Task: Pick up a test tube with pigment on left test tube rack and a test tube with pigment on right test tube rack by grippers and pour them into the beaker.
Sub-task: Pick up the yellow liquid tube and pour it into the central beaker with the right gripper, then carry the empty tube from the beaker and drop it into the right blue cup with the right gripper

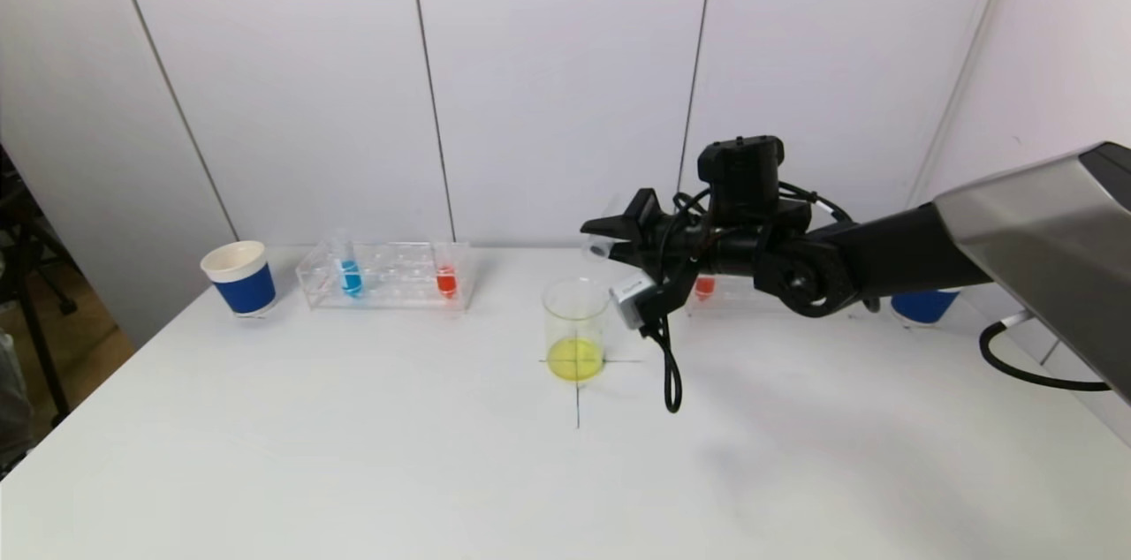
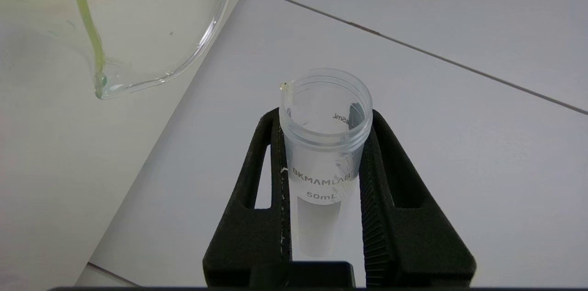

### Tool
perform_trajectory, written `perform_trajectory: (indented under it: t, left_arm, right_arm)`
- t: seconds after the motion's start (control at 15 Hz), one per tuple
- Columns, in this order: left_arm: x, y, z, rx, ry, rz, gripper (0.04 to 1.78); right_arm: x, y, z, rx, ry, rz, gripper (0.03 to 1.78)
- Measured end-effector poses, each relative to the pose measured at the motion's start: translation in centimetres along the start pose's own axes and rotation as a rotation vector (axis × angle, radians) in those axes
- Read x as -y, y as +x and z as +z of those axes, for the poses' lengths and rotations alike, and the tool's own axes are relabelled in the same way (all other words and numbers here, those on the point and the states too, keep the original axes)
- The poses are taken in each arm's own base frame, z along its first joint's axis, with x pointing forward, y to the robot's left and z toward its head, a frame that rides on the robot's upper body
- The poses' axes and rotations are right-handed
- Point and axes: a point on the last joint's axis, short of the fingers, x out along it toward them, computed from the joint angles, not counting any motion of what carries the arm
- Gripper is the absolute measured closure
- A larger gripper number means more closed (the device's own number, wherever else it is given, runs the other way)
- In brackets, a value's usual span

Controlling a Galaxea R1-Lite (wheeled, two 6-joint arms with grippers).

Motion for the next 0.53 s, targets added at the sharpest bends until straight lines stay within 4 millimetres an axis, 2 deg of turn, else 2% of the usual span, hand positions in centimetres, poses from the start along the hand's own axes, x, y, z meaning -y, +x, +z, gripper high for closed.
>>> perform_trajectory:
  t: [0.2, 0.53]
  left_arm:
    - [0.0, 0.0, 0.0, 0.0, 0.0, 0.0, 0.06]
    - [0.0, 0.0, 0.0, 0.0, 0.0, 0.0, 0.06]
  right_arm:
    - [-0.04, 0.09, 0.12, 0.01, 0.042, -0.004, 1.33]
    - [0.47, 0.35, 0.74, 0.024, 0.25, -0.035, 1.33]
